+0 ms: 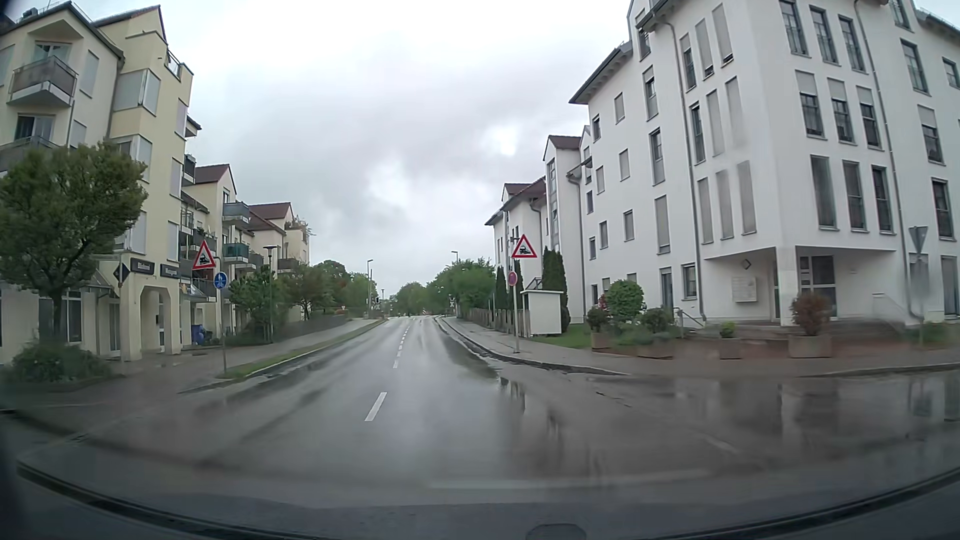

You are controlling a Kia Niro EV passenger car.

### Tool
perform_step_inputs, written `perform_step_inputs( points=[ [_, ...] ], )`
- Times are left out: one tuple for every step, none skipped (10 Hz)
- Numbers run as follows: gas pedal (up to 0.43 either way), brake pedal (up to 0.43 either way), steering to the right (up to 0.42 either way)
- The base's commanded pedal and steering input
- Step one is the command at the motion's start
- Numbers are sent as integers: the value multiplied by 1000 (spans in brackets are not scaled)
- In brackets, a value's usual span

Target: Follow the waypoints while adhering to traffic rules and regulations

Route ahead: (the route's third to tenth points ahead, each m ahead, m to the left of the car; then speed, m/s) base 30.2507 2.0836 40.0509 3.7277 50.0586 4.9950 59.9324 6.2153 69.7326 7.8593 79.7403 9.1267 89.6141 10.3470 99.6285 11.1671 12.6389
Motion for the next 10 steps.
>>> perform_step_inputs(
  points=[
    [0,0,-67],
    [0,0,-66],
    [0,0,-66],
    [0,0,-64],
    [0,0,-63],
    [0,0,-59],
    [0,0,-53],
    [0,0,-49],
    [0,0,-39],
    [0,0,-25]
  ],
)
